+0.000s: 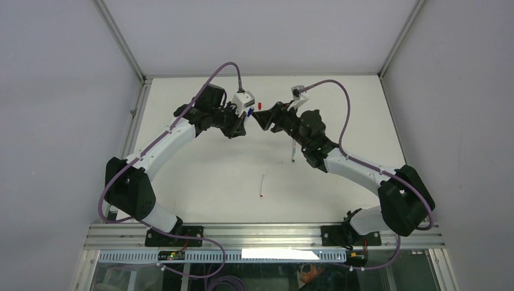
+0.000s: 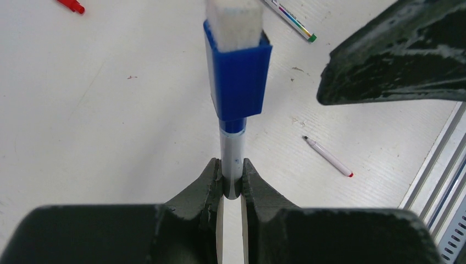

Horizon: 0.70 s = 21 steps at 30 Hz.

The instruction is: Insert the pens into the pen caps

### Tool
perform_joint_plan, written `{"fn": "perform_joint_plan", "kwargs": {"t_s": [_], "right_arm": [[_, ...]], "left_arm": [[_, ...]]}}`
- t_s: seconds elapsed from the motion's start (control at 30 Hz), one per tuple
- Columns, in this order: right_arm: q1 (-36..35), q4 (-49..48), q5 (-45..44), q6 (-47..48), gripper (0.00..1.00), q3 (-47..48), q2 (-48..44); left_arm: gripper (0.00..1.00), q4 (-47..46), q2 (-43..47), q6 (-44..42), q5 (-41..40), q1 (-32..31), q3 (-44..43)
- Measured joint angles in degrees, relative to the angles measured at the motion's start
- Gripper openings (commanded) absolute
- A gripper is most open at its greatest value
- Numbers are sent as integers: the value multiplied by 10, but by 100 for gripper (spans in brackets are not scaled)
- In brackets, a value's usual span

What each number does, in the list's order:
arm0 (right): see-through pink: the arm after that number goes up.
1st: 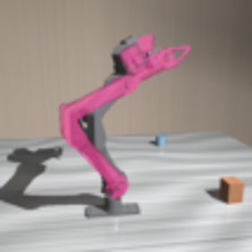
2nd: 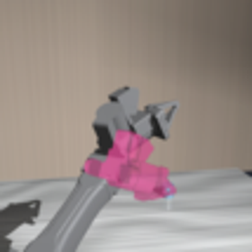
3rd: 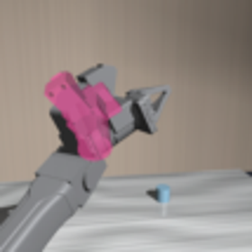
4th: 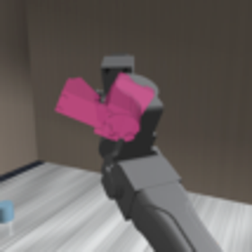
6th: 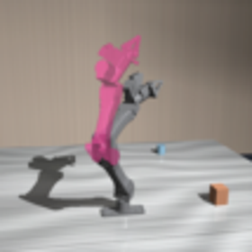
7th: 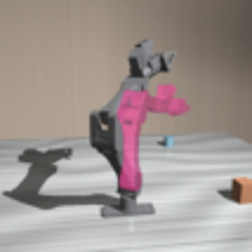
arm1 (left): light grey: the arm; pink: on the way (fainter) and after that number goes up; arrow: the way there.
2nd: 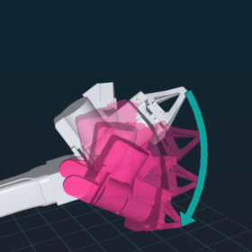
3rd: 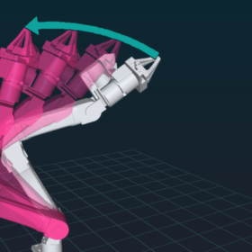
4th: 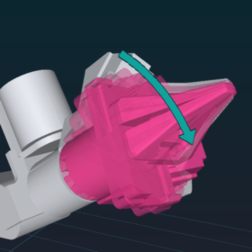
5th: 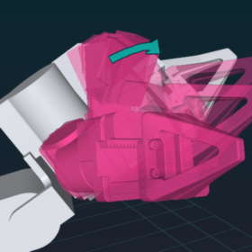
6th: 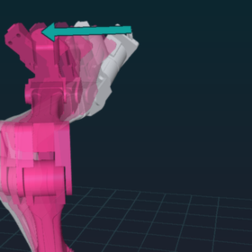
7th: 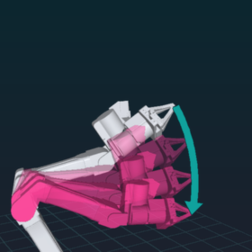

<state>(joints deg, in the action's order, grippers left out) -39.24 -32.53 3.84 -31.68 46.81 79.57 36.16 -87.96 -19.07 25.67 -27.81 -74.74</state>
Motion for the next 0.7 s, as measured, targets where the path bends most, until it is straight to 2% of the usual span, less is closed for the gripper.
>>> {"fn": "perform_joint_plan", "kwargs": {"t_s": [0.3,0.7], "right_arm": [[3,-24,1,-4,56,36,26],[3,-28,20,-14,49,66,72]], "left_arm": [[0,0,0,0,4,0,0],[0,0,0,0,4,0,0]]}}
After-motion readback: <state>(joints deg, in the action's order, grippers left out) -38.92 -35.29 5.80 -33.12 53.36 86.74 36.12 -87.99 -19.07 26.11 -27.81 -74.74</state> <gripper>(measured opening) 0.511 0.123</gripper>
